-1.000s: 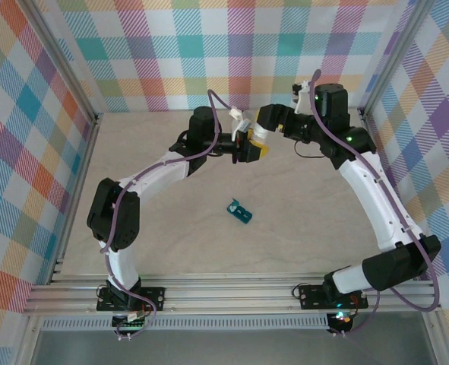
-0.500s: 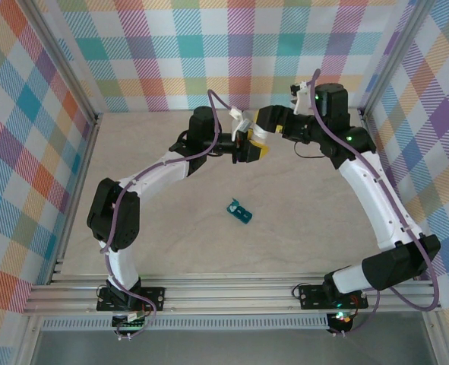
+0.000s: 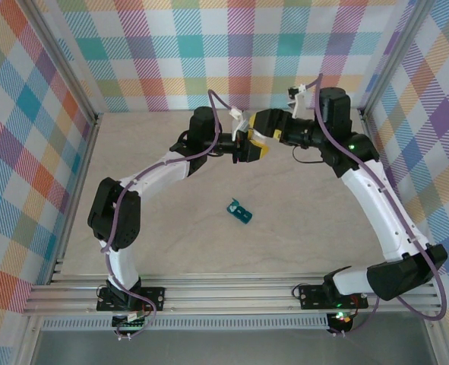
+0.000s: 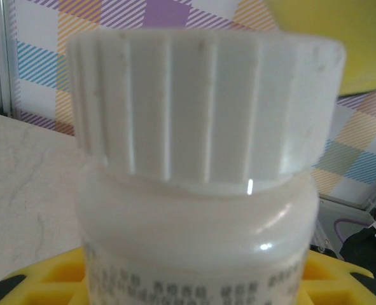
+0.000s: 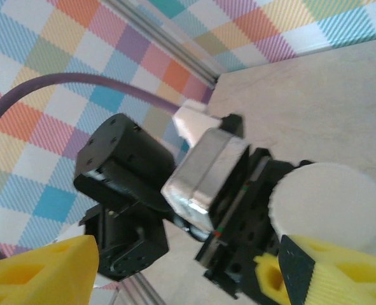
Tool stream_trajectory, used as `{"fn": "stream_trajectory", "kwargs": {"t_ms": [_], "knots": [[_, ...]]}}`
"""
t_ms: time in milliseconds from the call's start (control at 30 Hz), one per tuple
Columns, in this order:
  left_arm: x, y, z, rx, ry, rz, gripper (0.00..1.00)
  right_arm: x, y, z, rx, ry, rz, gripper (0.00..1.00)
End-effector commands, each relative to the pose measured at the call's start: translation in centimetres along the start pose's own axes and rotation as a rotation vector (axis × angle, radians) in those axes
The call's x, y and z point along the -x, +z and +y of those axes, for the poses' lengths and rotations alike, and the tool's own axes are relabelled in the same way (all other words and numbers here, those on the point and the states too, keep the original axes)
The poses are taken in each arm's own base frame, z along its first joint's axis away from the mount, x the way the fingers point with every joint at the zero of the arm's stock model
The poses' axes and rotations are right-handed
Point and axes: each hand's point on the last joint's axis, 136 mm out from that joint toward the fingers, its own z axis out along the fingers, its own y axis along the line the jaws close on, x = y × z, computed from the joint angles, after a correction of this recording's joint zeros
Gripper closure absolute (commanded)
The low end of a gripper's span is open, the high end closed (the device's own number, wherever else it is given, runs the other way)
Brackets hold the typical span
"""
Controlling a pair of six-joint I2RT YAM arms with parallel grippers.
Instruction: Sort the pills into containers
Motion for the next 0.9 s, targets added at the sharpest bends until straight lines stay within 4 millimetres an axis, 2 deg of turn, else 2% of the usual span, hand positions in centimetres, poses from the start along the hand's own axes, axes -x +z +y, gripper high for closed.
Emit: {"fn": "stream_trajectory", "kwargs": {"t_ms": [0, 233, 333, 433, 633, 867], "knots": [[2.1, -0.2, 0.0, -0.004, 0.06, -0.047, 1.0, -0.1, 0.7, 1.5, 0.072, 0.002, 0.018, 0.25], [2.0, -0.2, -0.1, -0.008, 0.059, -0.044, 1.0, 1.1, -1.5, 2.0, 0.011, -0.084, -0.042, 0.24], [2.0, -0.2, -0.2, -0.01, 0.061, -0.042, 1.0, 1.9, -2.6, 1.2, -0.033, -0.103, -0.081, 0.24], [2.0, -0.3, -0.4, -0.013, 0.065, -0.043, 1.0, 2.5, -3.2, -0.5, -0.098, -0.117, -0.108, 0.23], [2.0, -0.3, -0.5, -0.02, 0.066, -0.041, 1.0, 3.1, -2.8, -3.7, -0.188, -0.169, -0.101, 0.21], [2.0, -0.3, -0.7, -0.031, 0.064, -0.037, 1.0, 3.1, -1.3, -4.3, -0.158, -0.256, -0.058, 0.21]]}}
